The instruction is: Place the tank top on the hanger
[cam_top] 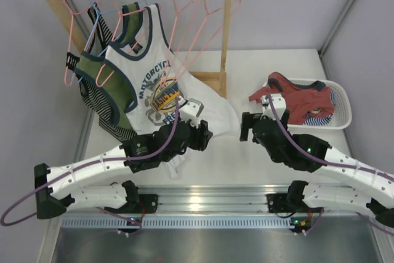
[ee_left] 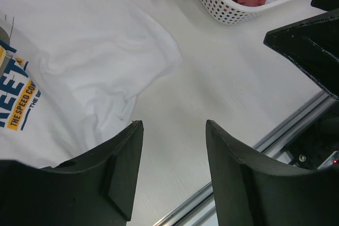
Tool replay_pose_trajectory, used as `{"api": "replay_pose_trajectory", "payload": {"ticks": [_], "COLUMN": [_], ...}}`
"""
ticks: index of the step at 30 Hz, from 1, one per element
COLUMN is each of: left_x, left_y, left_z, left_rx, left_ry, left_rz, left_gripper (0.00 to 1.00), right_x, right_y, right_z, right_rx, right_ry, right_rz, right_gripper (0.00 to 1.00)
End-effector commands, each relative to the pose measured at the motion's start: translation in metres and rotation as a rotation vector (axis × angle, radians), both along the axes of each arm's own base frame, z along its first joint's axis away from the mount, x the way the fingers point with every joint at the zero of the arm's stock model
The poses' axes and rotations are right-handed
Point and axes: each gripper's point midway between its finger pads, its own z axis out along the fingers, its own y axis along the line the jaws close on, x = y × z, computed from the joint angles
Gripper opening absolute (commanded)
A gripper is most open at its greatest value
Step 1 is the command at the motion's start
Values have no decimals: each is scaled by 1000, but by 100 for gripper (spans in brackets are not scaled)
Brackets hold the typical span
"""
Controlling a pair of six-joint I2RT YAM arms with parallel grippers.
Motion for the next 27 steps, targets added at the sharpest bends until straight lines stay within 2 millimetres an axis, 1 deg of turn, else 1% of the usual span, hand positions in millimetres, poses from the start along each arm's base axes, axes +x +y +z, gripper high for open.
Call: {"api": "replay_pose_trajectory", "payload": {"ticks": [1, 4, 5, 7, 8, 9, 10, 11, 12, 13, 14, 15, 16, 17, 18, 19, 20, 21, 23, 24, 26, 27], "left_x": [-2, -2, -3, -4, -4, -4, -5, -5, -5, -6, -6, -7, -7, -7, -8, -9, -10, -10, -12, -13, -15, -15], "left_y": [-5, -3, -4, -4, -4, -4, -4, -4, -4, -4, -4, -5, -5, -5, -6, -7, -8, -9, -11, -11, -12, -12], "left_z": [16, 15, 14, 13, 11, 11, 10, 10, 10, 9, 8, 9, 9, 10, 9, 10, 11, 11, 14, 14, 16, 17], "left_rx": [-75, -75, -76, -75, -74, -76, -76, -73, -72, -70, -69, -67, -67, -69, -67, -67, -68, -67, -72, -73, -78, -83], "left_ry": [-12, -9, -5, -1, 2, 3, 6, 6, 7, 9, 12, 15, 16, 16, 18, 20, 19, 21, 24, 24, 27, 29], "left_rz": [-10, -7, -10, -11, -14, -14, -16, -16, -18, -17, -18, -24, -26, -28, -34, -43, -50, -56, -71, -76, -84, -88], "left_gripper": [56, 56, 56, 56, 56, 56, 56, 56, 56, 56, 56, 56, 56, 56, 56, 56, 56, 56, 56, 56, 56, 56], "right_x": [0, 1, 3, 11, 14, 29, 33, 42, 60, 66, 76, 92, 98, 106, 118, 123, 130, 138, 148, 156, 167, 176], "right_y": [11, 16, 19, 20, 23, 13, 18, 15, -3, -8, -17, -43, -52, -60, -81, -86, -95, -110, -121, -124, -124, -127], "right_z": [14, 14, 19, 14, 18, 12, 10, 13, 15, 14, 25, 24, 23, 33, 30, 30, 33, 28, 21, 10, 5, -3], "right_rx": [54, 24, 25, -26, -14, -39, -10, 14, 28, 41, 57, 49, 56, 80, 92, 111, 122, 126, 133, 130, 128, 114], "right_ry": [-17, 1, 0, 26, 44, 72, 112, 120, 118, 137, 125, 141, 165, 162, 180, 187, 173, 183, 197, 226, 230, 246], "right_rz": [18, 30, 39, 28, 37, -9, 24, 15, -42, -41, -73, -161, -180, -205, -269, -272, -302, -356, -393, -405, -402, -411], "right_gripper": [100, 99, 100, 100, 100, 100, 100, 100, 100, 100, 100, 100, 100, 100, 100, 100, 100, 100, 100, 99, 97, 94]}}
